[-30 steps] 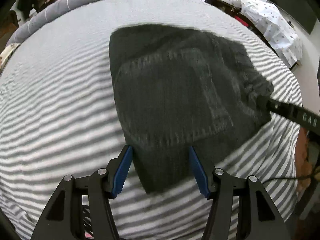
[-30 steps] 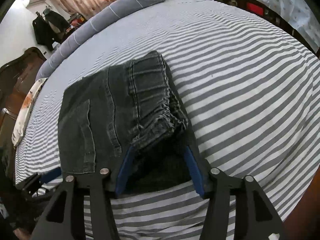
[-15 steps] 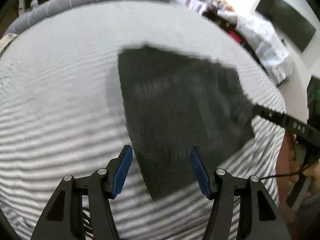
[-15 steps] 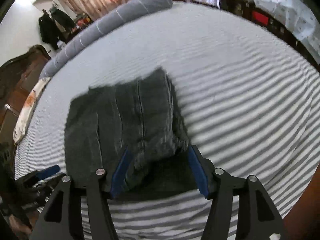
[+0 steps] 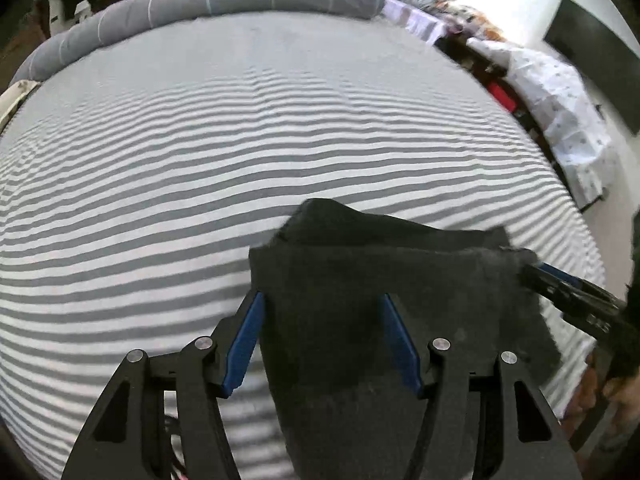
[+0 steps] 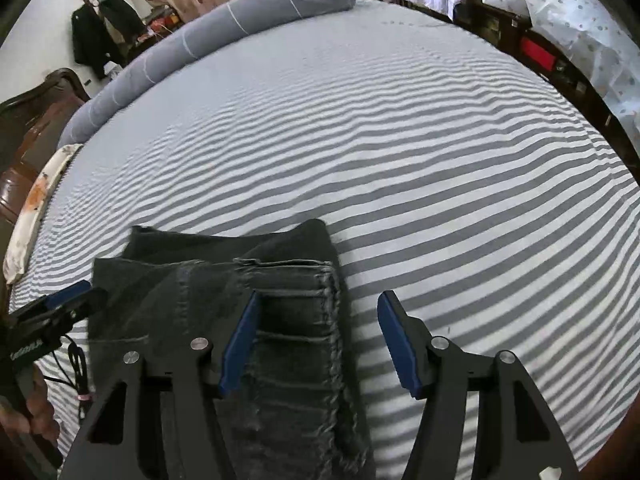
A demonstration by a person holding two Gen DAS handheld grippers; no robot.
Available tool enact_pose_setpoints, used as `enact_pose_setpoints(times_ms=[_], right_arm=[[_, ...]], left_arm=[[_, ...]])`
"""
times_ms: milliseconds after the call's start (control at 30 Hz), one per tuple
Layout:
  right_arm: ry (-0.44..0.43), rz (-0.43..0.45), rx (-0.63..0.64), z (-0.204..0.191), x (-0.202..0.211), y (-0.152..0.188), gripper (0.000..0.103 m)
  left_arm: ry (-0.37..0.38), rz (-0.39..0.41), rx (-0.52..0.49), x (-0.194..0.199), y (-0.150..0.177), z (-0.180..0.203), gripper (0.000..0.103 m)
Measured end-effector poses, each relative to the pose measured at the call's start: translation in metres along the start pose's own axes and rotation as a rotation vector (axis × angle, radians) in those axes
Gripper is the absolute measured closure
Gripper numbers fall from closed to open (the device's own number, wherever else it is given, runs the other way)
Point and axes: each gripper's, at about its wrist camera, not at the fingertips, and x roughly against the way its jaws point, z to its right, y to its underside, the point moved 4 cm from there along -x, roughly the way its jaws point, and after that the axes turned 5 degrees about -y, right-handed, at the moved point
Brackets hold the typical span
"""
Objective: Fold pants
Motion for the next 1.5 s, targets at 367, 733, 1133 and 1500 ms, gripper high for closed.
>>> enact_pose_setpoints(times_ms=[367,733,1133,1500], right_arm=[[-0.117,-0.018,-0.03,0.014,-0.015,-0.005,0.035],[-0.468,-0.096,-0.104,0.048,0.012,0.032,0.035],[-0.637,-0.135,-0.098,0.052,-0.016,0.042,0.038],[-0.702,-0.153,-0.06,0.022,-0.046,0.02,0.044]], left_arm=[[-0.036,-0.032,-0.015,-0.019,0.003,-0.011,0.042],[0.312,-0.137,0.172,0.036,0.071,-0.045,0.042],[0.356,-0.195,0.281,0.008,0.085,-0.047,0.042],[0.367,-0.165,0.266,-0.011,0.064,-0.033,0.04]])
